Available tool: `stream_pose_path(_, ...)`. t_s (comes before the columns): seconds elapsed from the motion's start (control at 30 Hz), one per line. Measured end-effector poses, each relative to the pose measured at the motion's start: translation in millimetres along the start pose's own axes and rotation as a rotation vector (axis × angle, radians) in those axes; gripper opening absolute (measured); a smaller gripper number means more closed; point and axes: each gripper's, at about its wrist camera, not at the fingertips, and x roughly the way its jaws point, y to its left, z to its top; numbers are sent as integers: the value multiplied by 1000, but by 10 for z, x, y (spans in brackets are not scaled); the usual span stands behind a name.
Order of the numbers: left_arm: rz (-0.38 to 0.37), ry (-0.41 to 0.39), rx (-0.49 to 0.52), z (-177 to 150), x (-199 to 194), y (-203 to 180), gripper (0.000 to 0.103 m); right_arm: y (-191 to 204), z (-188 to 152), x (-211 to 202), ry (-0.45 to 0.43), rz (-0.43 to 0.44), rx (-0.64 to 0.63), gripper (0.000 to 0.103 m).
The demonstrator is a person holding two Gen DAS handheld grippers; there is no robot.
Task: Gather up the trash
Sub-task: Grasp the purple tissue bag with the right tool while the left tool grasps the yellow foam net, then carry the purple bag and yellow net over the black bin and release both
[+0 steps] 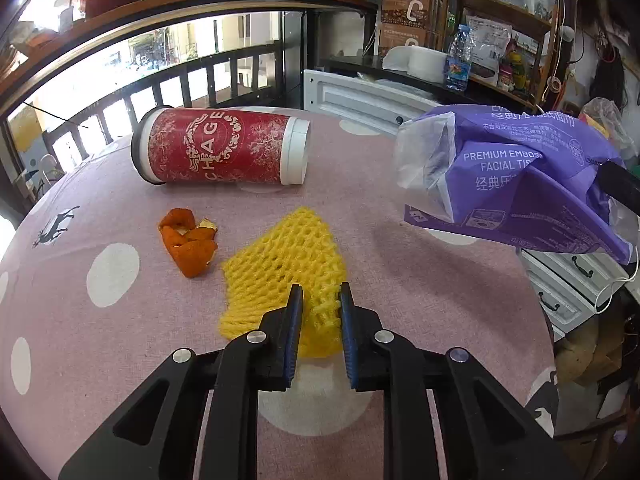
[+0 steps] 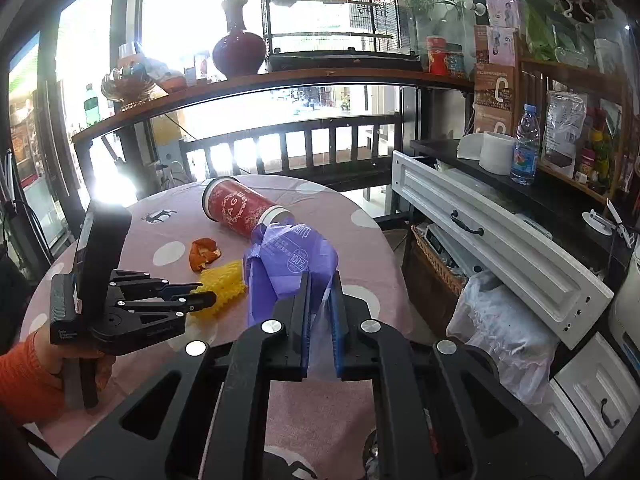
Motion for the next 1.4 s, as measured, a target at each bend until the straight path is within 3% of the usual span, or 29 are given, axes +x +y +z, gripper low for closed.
stream_pose_path(0.3, -102, -98, -29, -80, -576, -145, 18, -153, -188, -406, -44, -62, 67, 9)
stream_pose_path(0.57, -235, -173, 0, -115, -917, -673, 18, -498, -519, -844, -53, -167, 148, 9)
stream_pose_path(0.77, -322, -178, 66, -152, -948, -1133, 18, -794, -821, -1016, -14, -260, 213, 9)
stream_pose_path(0.9, -370, -149, 99, -190, -892, -1414, 18, -991, -1035, -917, 41, -297, 253, 9)
stream_pose_path(1.4, -394, -76, 190, -327, -638, -1889, 18, -1505, -1792, 62, 249, -322, 384, 9)
